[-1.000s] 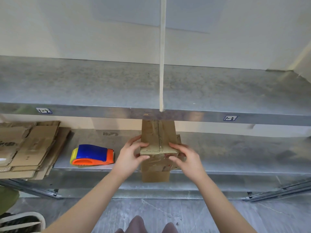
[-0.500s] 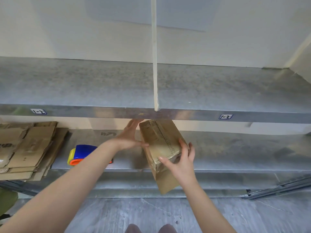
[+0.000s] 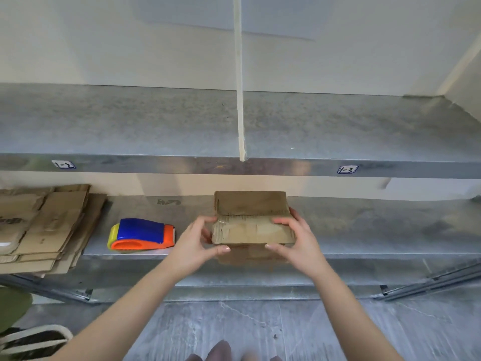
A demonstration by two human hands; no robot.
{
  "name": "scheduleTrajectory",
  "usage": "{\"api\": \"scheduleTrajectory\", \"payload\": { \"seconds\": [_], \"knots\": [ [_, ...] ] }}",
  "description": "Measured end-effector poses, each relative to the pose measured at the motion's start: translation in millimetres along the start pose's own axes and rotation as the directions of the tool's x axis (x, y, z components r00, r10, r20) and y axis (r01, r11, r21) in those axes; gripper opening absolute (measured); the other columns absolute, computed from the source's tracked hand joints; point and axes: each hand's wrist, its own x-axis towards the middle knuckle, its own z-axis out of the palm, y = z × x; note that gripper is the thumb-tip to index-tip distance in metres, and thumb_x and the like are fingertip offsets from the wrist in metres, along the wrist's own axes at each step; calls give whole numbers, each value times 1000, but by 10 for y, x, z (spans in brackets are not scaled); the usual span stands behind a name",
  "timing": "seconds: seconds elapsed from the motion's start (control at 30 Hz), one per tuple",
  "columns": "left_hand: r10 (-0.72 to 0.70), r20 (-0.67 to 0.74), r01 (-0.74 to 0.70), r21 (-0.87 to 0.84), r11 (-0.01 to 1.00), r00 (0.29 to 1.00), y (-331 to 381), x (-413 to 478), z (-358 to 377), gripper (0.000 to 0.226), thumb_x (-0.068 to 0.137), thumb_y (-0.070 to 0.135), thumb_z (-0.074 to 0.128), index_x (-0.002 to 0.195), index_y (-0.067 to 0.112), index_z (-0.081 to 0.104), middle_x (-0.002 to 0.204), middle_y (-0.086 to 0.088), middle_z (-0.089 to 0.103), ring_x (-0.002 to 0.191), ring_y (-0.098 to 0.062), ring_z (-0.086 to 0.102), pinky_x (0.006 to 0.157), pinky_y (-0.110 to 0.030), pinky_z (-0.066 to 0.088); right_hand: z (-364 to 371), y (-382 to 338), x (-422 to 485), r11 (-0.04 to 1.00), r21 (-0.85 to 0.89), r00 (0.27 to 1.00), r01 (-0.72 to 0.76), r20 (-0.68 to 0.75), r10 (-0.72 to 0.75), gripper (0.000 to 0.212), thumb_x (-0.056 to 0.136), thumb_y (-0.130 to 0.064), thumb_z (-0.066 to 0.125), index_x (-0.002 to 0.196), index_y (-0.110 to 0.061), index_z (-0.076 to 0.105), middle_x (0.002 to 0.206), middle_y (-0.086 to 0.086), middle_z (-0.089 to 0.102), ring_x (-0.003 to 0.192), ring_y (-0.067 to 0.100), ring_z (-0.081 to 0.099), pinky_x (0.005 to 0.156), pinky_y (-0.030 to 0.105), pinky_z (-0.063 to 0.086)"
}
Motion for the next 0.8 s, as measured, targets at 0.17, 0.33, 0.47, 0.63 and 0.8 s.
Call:
{"api": "scheduleTrajectory", "payload": {
  "seconds": [0.17, 0.33, 0.47, 0.63, 0.8],
  "knots": [
    [64, 106, -78, 136, 988, 992, 137, 421, -323, 83, 65, 62, 75, 135, 40, 36, 149, 5, 25, 134, -9, 28, 115, -38, 28, -237, 78, 462, 995, -100, 984, 26, 181, -8, 51, 78, -27, 81, 119, -45, 57, 153, -6, 26, 143, 10, 23, 114, 23, 23],
    [-43, 253, -18, 232, 972, 967, 201, 685, -370, 83, 73, 52, 77, 142, 45, 30, 158, 12, 1, 146, -15, 12, 115, -33, 18, -84, 32, 560, 958, -282, 997, 56, 67, -38, 50, 87, -32, 70, 132, -43, 51, 150, 2, 29, 132, 25, 35, 109, 25, 28],
    [17, -6, -14, 260, 965, 1000, 63, 456, -249, 77, 67, 75, 62, 134, 40, 42, 141, 2, 25, 134, -23, 31, 110, -38, 33, 186, 30, 311, 952, -303, 959, -41, -280, -47, 63, 82, -38, 74, 138, -26, 49, 143, 13, 35, 123, 37, 41, 104, 45, 36],
    [-79, -248, 143, 251, 957, 965, 216, 133, 179, 86, 70, 68, 68, 137, 25, 36, 136, -9, 26, 124, -34, 31, 106, -42, 29, 541, -91, 86, 960, 244, 975, -135, -140, 173, 62, 76, -38, 79, 125, -40, 41, 133, 7, 44, 105, 18, 61, 91, 44, 54],
    [14, -127, -1, 102, 995, 992, 63, -23, 92, 68, 65, 59, 77, 121, 35, 46, 121, 5, 40, 111, -9, 43, 99, -29, 39, 425, -60, -10, 924, 362, 992, -125, 53, 113, 103, 53, -57, 84, 142, -43, 34, 147, -9, 34, 130, 5, 41, 108, 37, 41]
  ]
}}
